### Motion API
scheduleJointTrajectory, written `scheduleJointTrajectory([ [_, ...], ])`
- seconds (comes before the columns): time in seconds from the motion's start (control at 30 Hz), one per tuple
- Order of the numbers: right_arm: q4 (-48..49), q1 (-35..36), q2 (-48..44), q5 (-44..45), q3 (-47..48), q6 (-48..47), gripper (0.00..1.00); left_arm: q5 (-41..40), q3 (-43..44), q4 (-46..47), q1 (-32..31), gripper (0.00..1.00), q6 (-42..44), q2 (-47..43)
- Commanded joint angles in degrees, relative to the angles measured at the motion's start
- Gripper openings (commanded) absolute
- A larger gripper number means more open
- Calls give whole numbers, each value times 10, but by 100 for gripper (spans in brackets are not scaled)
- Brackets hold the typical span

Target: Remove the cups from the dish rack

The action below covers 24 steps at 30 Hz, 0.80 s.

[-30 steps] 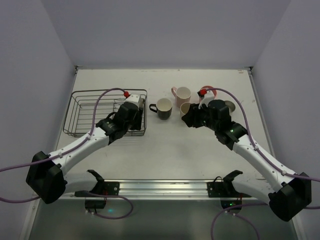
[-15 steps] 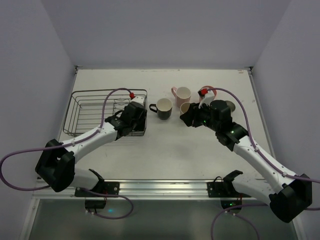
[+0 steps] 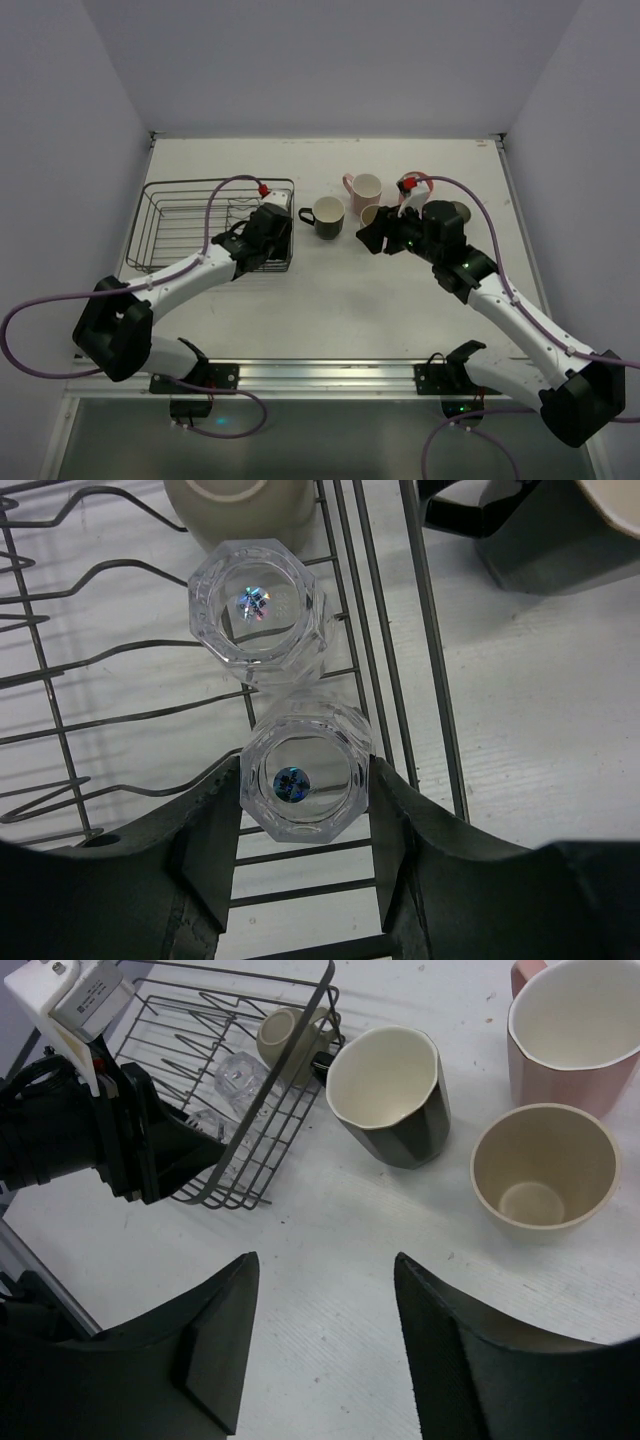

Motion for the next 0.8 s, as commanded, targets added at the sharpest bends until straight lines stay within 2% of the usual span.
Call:
scheduleJointTrajectory([
  [0.0,45,1,-33,-25,-5,14,61,-23,8,21,0,19,-13,-60],
  [0.1,64,1,-37,-54,-5,39,65,-13,19,11,-1,17,-13,-96],
  [0.2,135,6,-35,-110,-26,95,68,9,25,4,-1,16,-16,-162],
  [0.33,301,27,-16,-170,-73,181,71,70,14,20,0,14,-32,-233],
  [0.5,338,95,30,-179,-44,189,68,234,-31,138,-1,15,-99,-319],
  [0.6,363,112,48,-185,-34,204,65,294,-75,217,0,15,-146,-348],
  [0.77,378,116,41,-169,-39,212,63,331,-107,280,0,15,-194,-370],
])
